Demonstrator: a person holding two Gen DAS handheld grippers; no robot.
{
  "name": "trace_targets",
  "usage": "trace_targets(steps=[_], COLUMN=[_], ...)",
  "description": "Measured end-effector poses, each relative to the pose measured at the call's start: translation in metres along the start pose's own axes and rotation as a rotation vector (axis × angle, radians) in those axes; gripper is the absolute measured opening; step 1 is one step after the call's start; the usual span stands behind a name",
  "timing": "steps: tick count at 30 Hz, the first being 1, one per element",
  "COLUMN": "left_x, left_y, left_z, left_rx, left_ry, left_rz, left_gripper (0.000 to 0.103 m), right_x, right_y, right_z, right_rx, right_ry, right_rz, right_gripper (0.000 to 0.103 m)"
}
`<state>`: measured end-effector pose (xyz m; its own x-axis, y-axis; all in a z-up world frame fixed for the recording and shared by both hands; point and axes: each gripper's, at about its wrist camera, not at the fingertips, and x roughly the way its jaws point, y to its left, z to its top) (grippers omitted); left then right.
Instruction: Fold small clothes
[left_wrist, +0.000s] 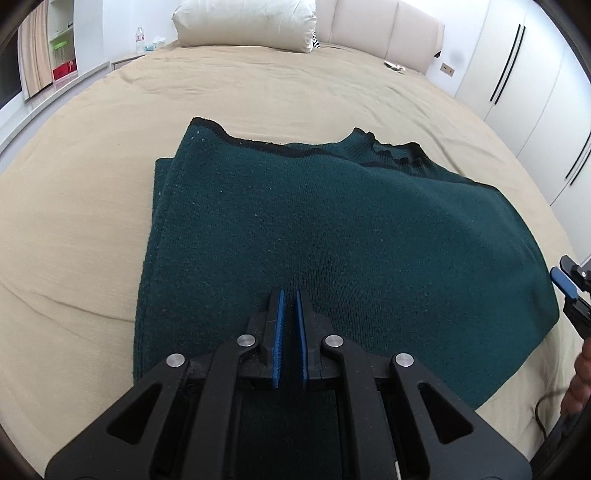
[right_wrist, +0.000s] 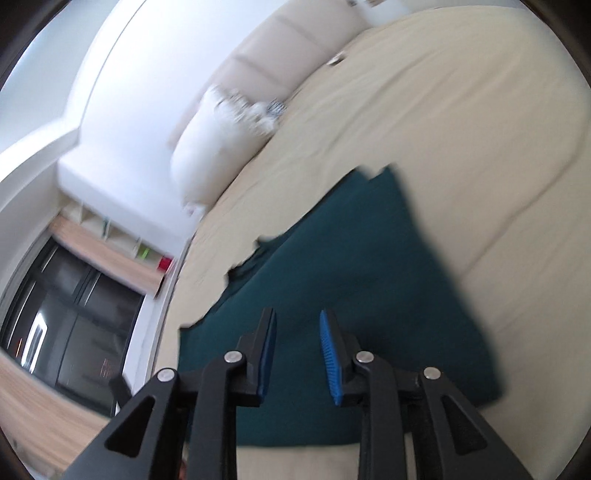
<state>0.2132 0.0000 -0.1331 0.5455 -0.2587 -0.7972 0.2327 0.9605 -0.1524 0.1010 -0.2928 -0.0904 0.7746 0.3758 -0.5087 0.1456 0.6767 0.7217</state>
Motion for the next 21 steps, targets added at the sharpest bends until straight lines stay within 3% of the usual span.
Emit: trace_targets(steps=[3, 8, 21], left_x=[-0.001, -0.001, 0.002], left_y=[-0.001, -0.003, -0.006], left_z=[-0.001, -0.002, -0.001], left_rx=[0.008, 0.024, 0.031], left_ry=[0.001, 0.002, 0.003], left_rz=[0.005, 0.015, 0.023], left_gripper=[0.007, 0.007, 0.007], right_x=[0.025, 0.044, -0.03], right_y=[0.02, 0.014, -0.055], right_z=[-0.014, -0.033, -0.012], right_rx=[-0.046, -0.058, 0.108], right_ry=[0.086, 0.185, -0.028], right_rz=[0.048, 0.011, -0.16], right_gripper=[0.028, 0.028, 0.029])
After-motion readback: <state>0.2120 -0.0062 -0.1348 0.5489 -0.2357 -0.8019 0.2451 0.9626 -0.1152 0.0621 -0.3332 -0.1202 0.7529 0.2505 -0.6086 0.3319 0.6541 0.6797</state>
